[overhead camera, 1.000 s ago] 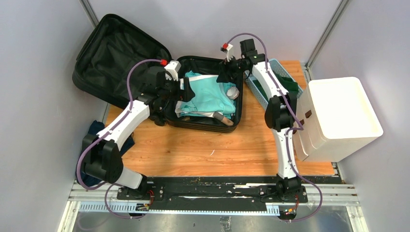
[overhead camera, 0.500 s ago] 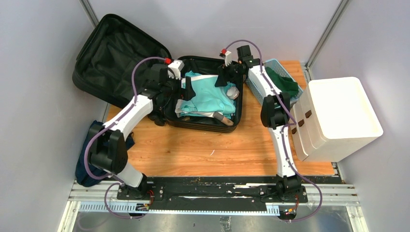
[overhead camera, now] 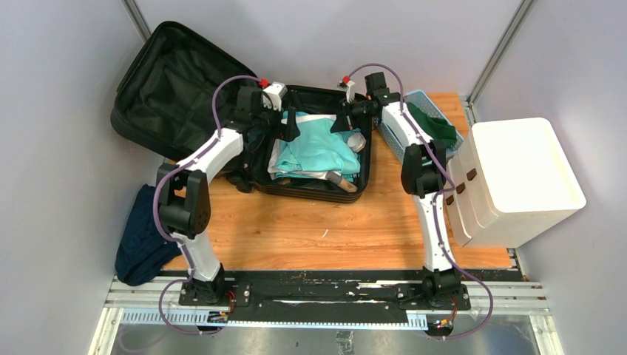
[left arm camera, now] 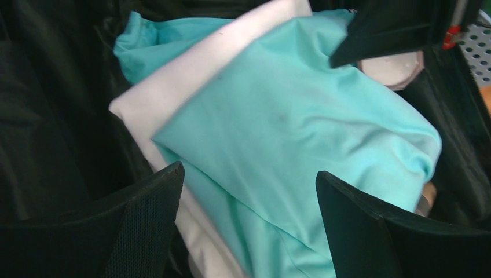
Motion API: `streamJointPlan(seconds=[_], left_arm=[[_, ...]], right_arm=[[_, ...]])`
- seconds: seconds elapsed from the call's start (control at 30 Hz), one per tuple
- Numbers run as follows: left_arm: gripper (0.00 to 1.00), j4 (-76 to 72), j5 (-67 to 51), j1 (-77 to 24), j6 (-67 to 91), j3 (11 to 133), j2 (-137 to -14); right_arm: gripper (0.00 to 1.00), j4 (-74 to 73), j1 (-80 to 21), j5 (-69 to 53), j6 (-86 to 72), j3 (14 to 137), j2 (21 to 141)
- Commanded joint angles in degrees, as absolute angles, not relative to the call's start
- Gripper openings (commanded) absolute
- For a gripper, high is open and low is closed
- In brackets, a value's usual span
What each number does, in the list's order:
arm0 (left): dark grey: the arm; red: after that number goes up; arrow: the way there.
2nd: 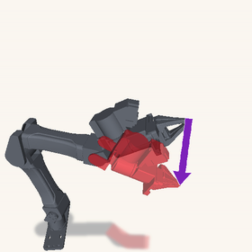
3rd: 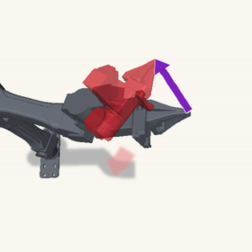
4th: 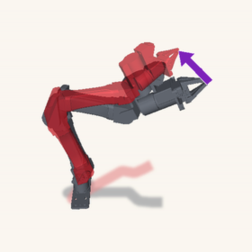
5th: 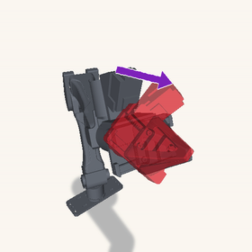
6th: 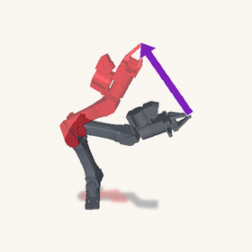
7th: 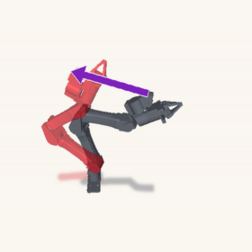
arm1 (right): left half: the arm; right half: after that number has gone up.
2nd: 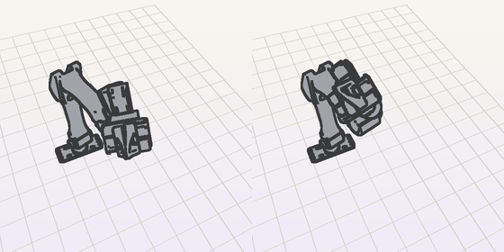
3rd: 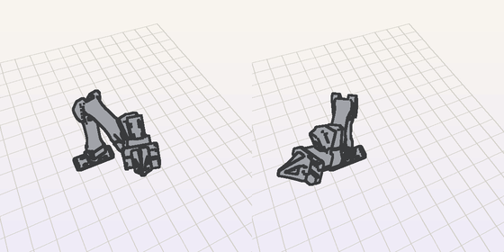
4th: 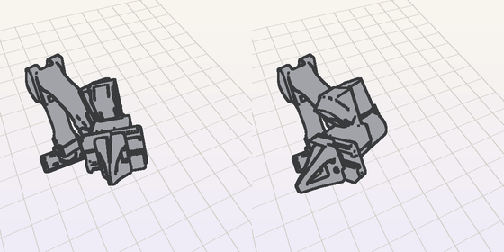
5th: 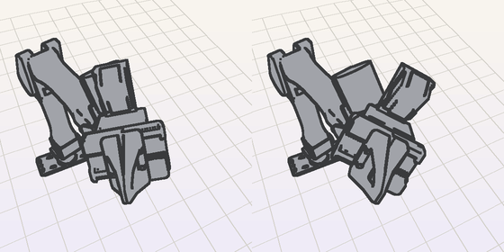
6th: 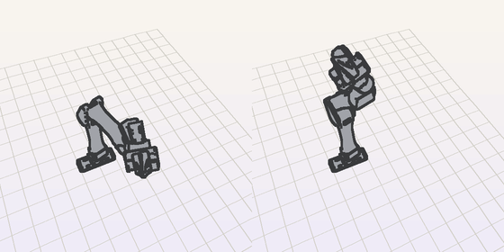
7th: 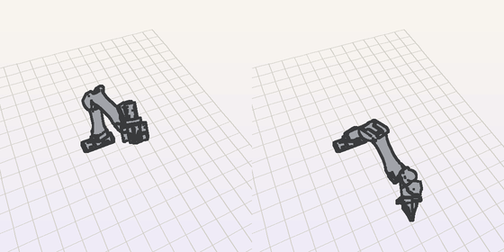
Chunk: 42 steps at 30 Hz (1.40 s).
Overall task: Open, take out, and arrange the luggage
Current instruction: Pick up the clothes from the luggage.
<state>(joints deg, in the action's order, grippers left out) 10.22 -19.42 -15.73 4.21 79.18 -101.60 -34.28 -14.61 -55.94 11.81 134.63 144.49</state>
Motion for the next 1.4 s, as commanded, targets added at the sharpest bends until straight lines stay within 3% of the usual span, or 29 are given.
streamJointPlan(seconds=[0.0, 0.27, 0.63, 0.9, 1.1, 1.37], left_arm=[[0.9, 7.27, -23.96, -12.05, 1.3, 81.79, -105.54], [0.91, 13.03, -25.77, -10.8, -4.56, 85.64, -109.26], [0.89, 5.26, -34.71, -8.26, 6.82, 90.66, -117.21], [0.77, 8.75, -38.52, -8.31, 12.14, 98.19, -125.22], [0.73, 16.88, -37.62, -8.27, 8.45, 99.91, -124.85], [0.74, 21.9, -36.25, -8.26, 6.41, 99.86, -120.19]], right_arm=[[0.0, -33.83, -14.05, -59.83, 11.07, 132.91, 139.85], [0.0, -31.16, -13.89, -61.85, 17.5, 121.19, 128.48], [0.0, -30.32, -13.96, -60.13, 16.83, 116.32, 129.42], [0.0, -29.94, -13.58, -59.67, 16.81, 116.19, 129.16], [0.0, -28.98, -12.64, -59.8, 15.09, 116.32, 129.13], [0.0, -28.44, -12.36, -61.1, 14.03, 115.97, 129.25]])
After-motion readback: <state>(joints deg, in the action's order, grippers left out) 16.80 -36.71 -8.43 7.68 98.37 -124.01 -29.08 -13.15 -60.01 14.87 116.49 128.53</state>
